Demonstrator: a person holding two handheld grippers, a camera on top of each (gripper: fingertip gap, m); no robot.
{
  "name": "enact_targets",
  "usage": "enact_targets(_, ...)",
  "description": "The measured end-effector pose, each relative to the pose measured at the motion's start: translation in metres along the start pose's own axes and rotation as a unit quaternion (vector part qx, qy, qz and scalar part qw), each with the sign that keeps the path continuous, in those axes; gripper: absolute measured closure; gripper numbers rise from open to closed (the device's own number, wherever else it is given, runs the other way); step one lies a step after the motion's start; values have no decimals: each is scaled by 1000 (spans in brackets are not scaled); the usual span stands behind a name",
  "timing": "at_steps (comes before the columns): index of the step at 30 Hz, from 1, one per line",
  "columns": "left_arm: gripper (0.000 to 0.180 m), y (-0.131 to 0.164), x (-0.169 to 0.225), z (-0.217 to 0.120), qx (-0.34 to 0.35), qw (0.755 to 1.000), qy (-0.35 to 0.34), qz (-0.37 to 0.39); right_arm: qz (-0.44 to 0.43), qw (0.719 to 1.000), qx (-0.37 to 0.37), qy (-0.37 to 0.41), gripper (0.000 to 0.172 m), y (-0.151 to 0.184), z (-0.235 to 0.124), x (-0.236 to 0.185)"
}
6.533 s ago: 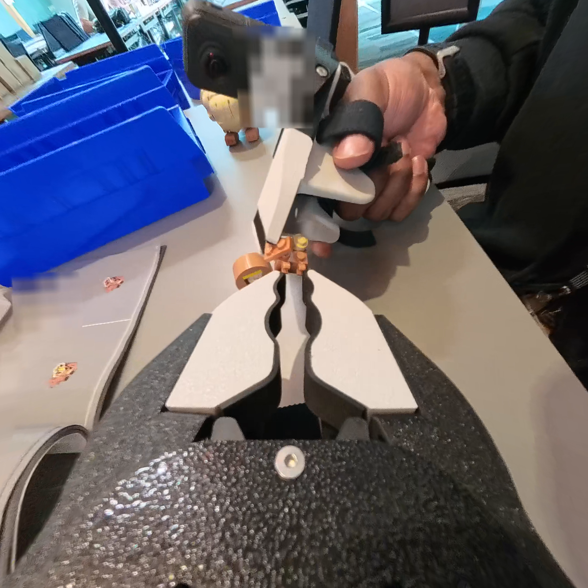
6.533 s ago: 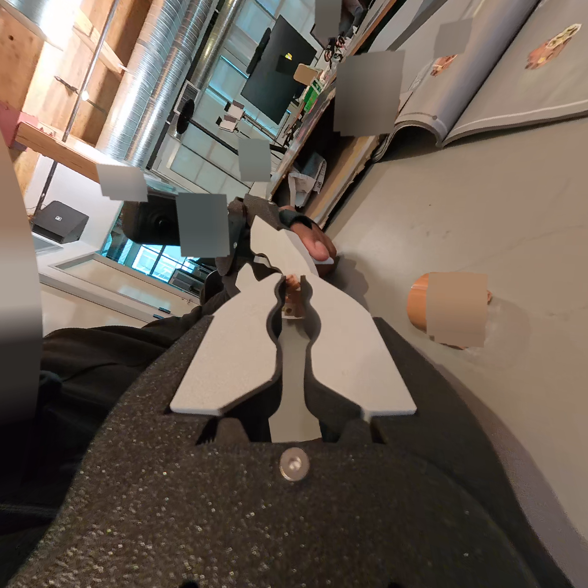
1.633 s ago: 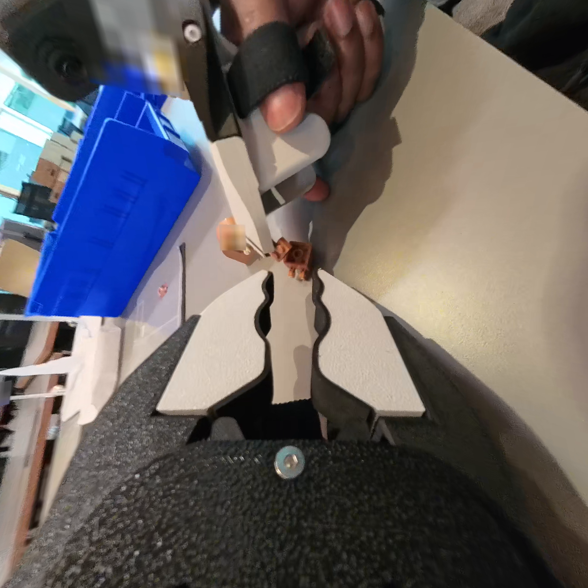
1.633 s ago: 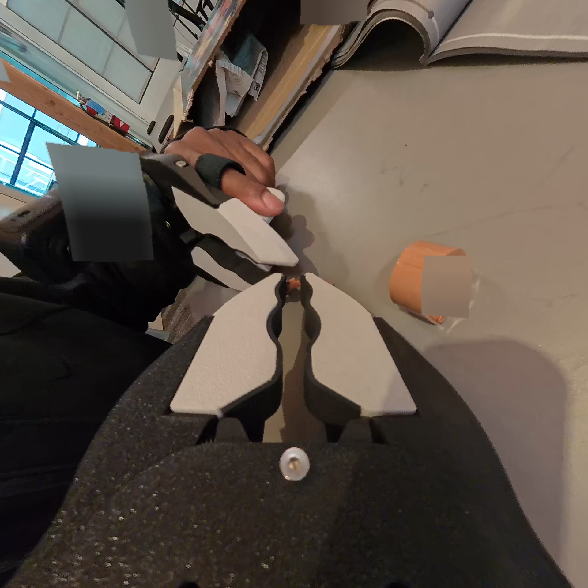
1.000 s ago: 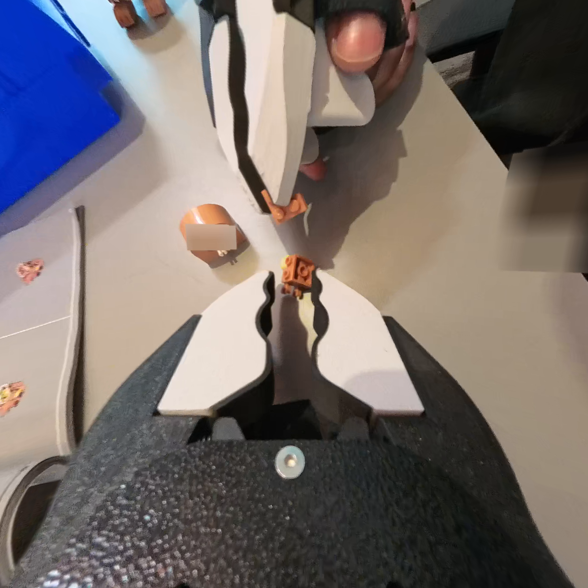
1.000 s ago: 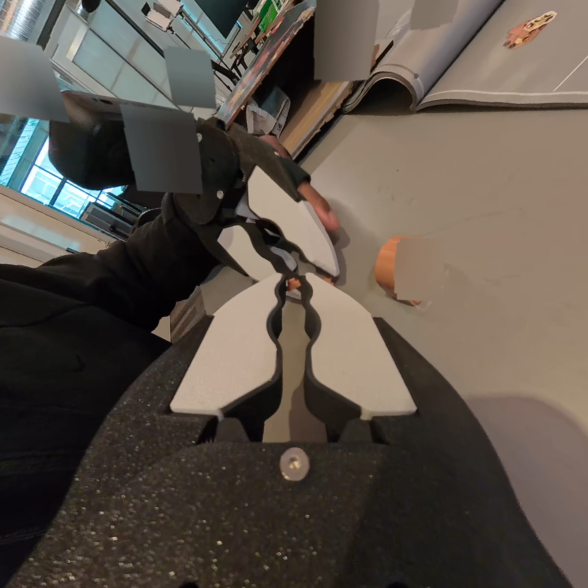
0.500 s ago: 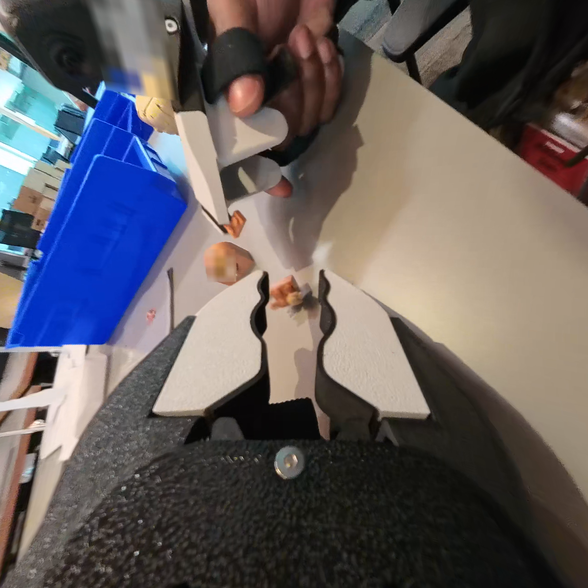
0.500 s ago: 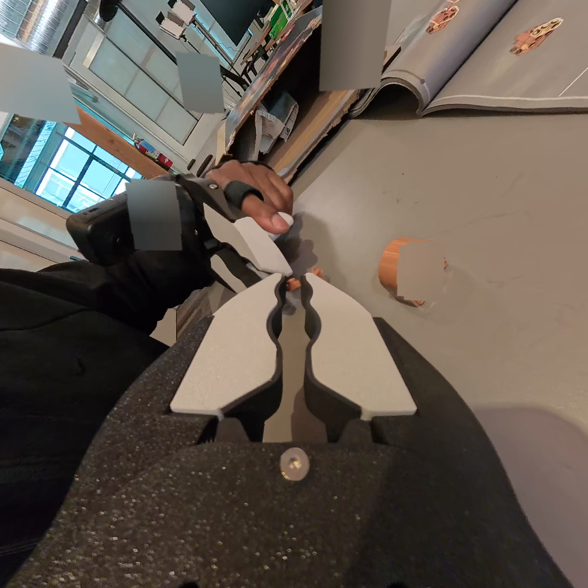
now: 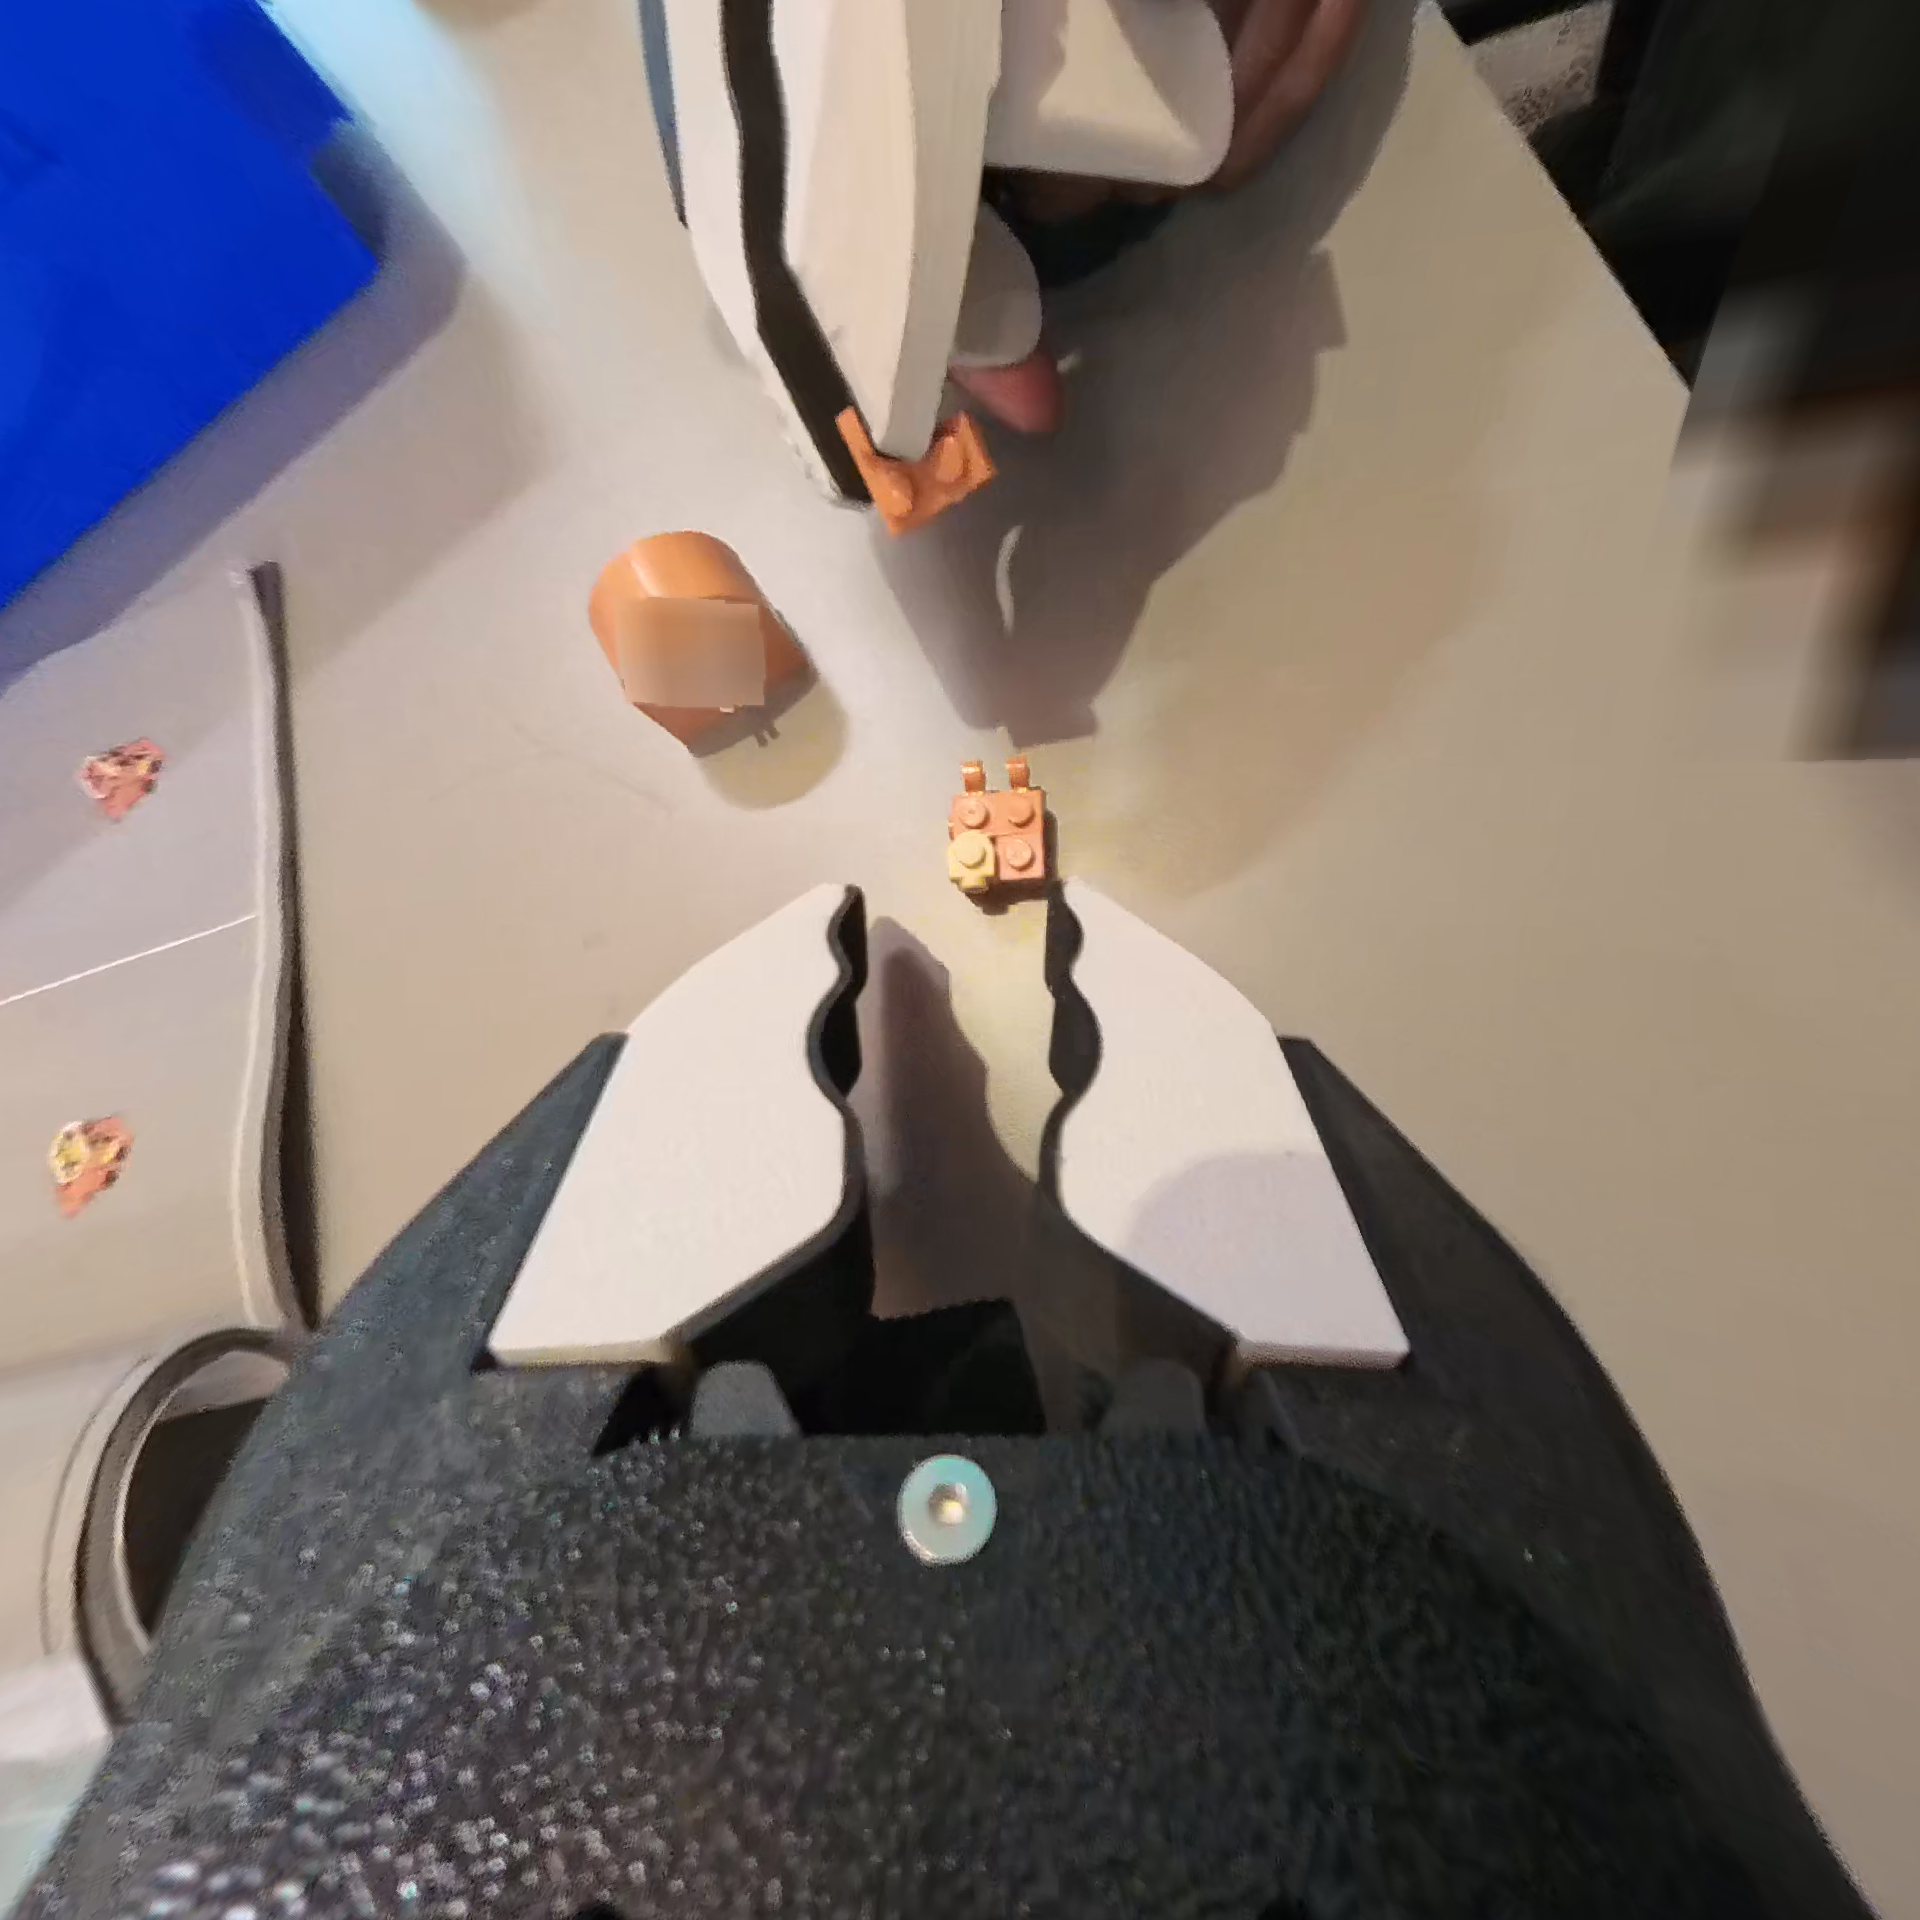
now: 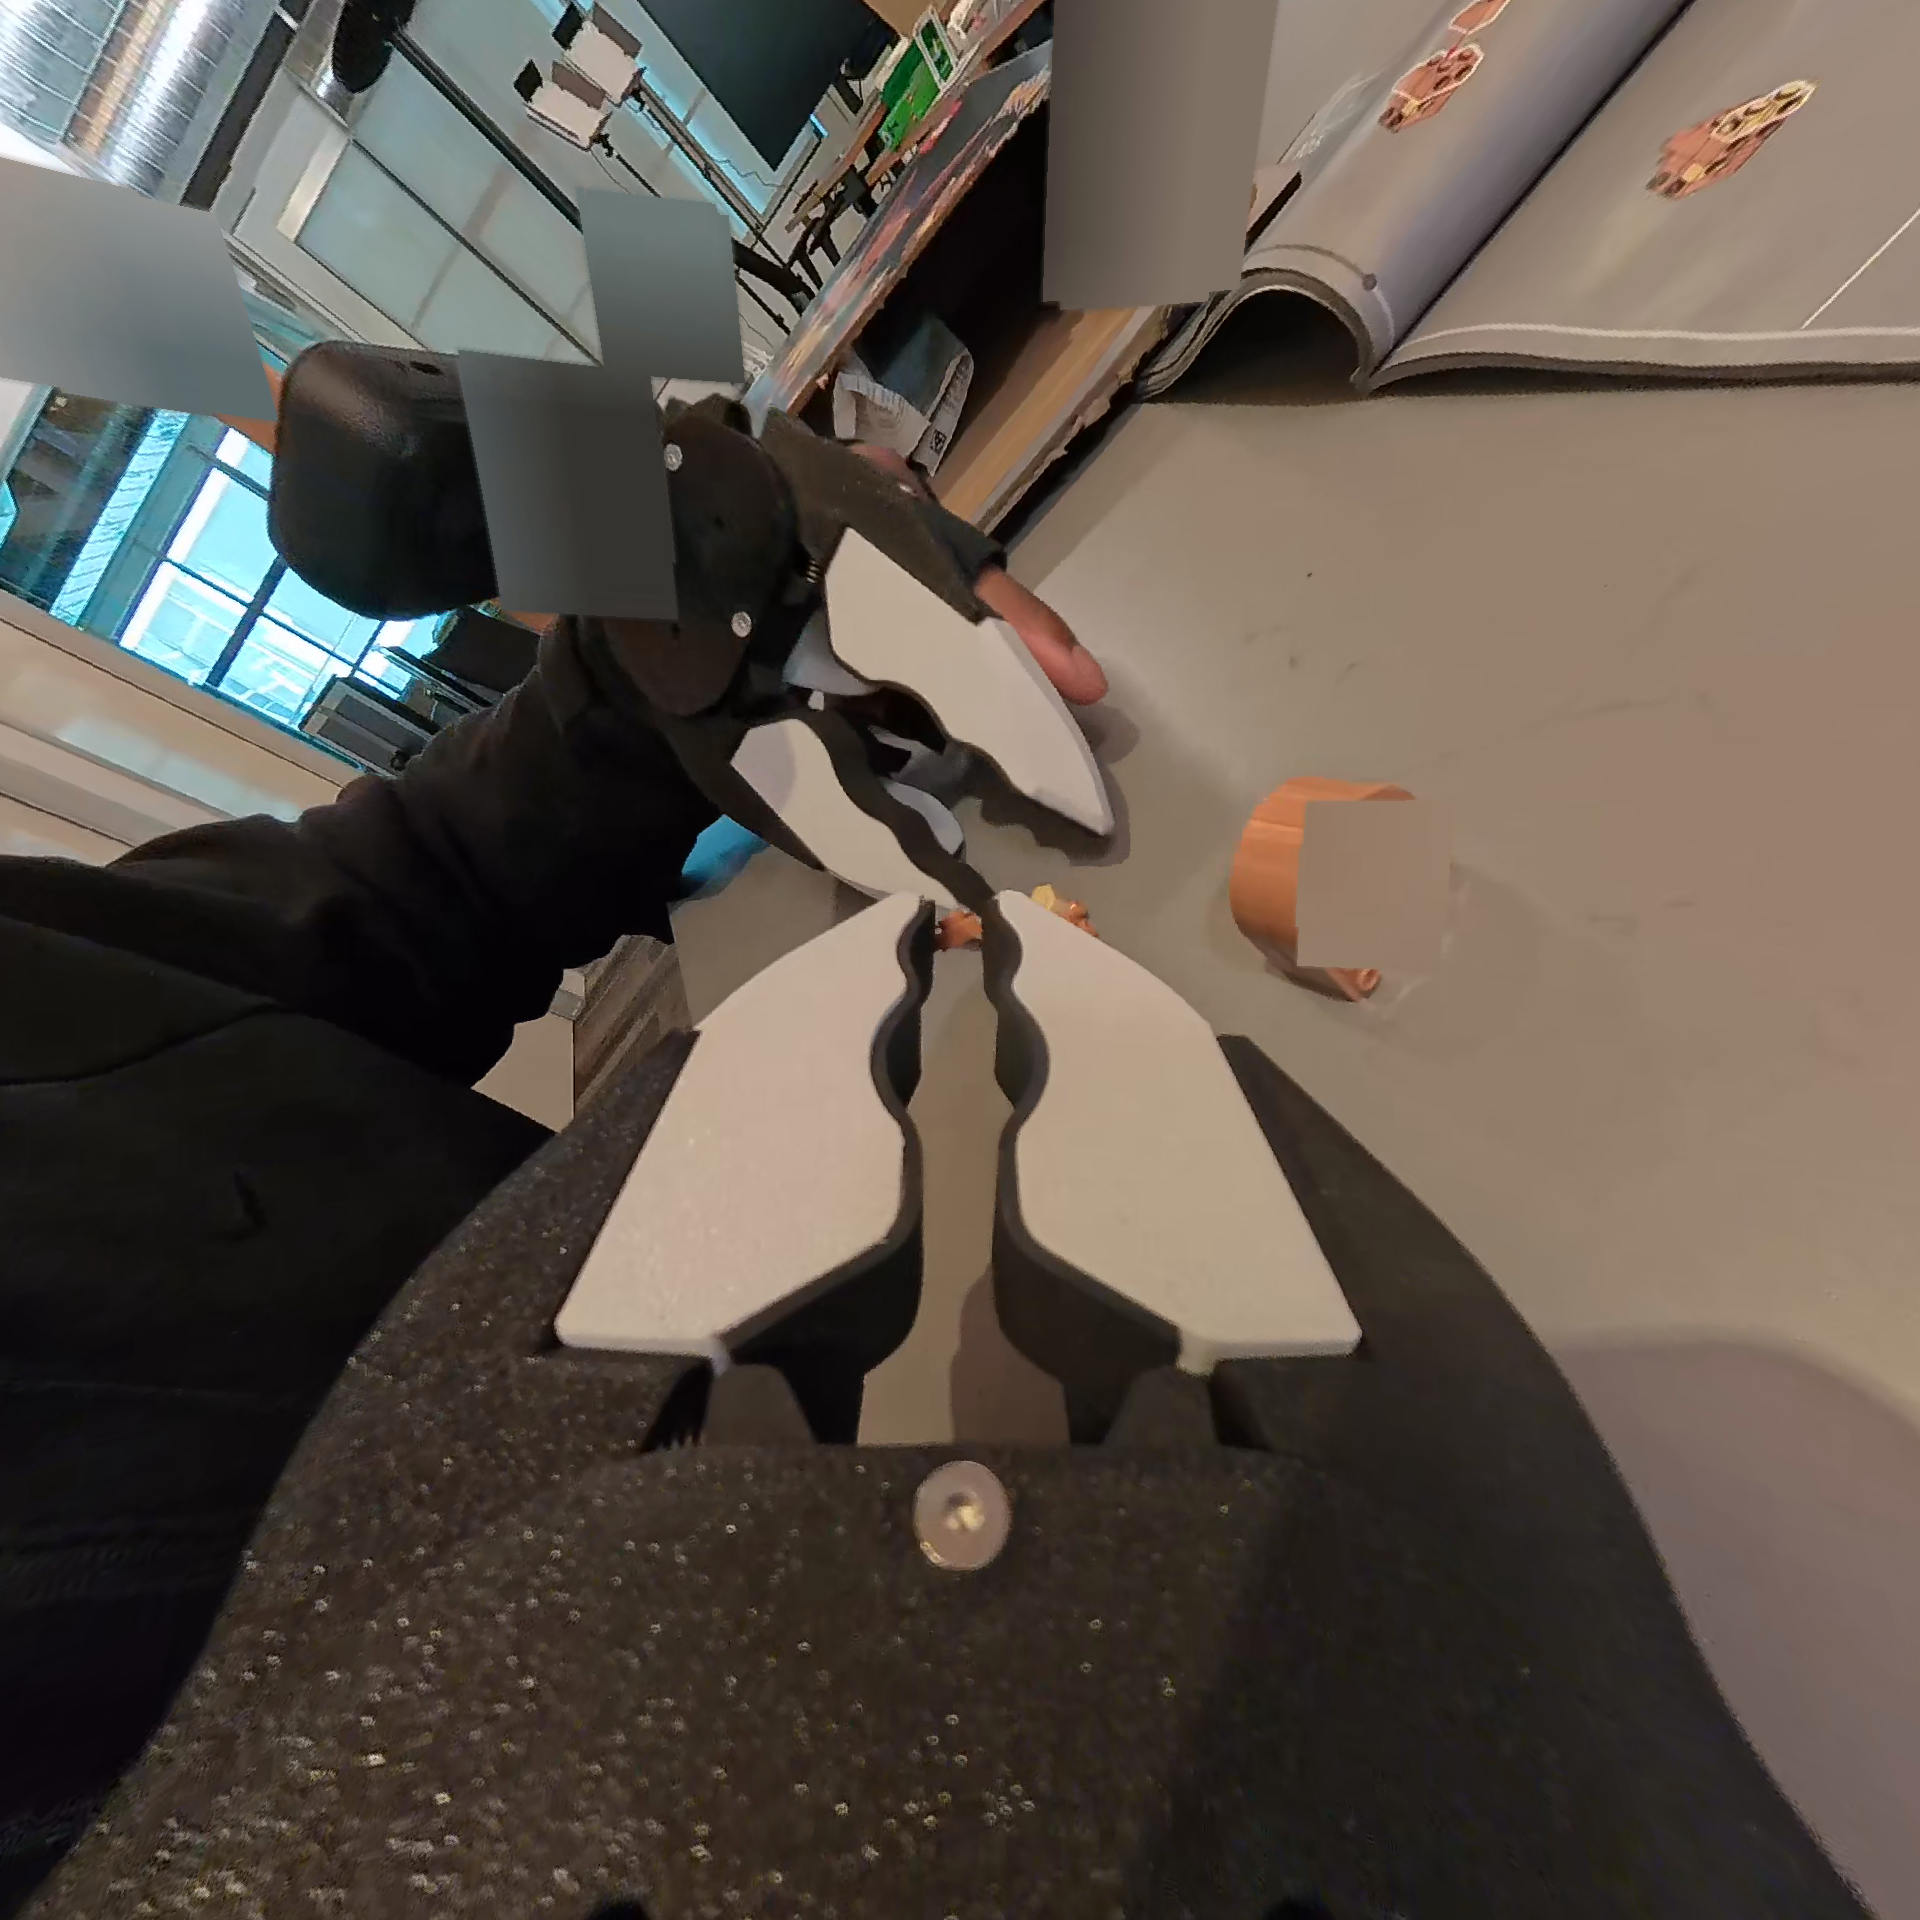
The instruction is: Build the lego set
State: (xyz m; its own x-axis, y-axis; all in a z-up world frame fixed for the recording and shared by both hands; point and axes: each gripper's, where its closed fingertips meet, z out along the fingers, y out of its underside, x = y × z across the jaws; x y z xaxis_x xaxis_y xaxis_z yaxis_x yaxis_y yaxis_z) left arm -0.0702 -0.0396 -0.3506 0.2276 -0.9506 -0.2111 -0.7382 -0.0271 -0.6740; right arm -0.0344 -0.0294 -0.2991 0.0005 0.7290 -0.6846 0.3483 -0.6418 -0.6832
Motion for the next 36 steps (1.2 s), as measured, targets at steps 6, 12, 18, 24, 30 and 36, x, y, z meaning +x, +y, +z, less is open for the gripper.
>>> enact_targets(6,164,-10,4,8,17,1000,15,-3,-6,1000,-11,5,164,3,2,0)
enact_targets(12,164,-14,9,11,-22,996,-16,-88,-2,1000,-5,11,164,1,2,3)
enact_targets(18,160,-18,21,0,-16,992,-21,-122,-3,1000,-4,11,164,1,2,3)
enact_targets(24,158,-11,27,-1,-19,995,1,-95,-5,1000,3,11,164,-1,0,2)
enact_targets(30,161,-13,26,-8,-34,995,-26,-91,-5,1000,9,8,164,-2,-1,2)
enact_targets(36,169,-26,48,-4,-10,995,34,-91,-7,1000,6,6,164,-1,0,0)
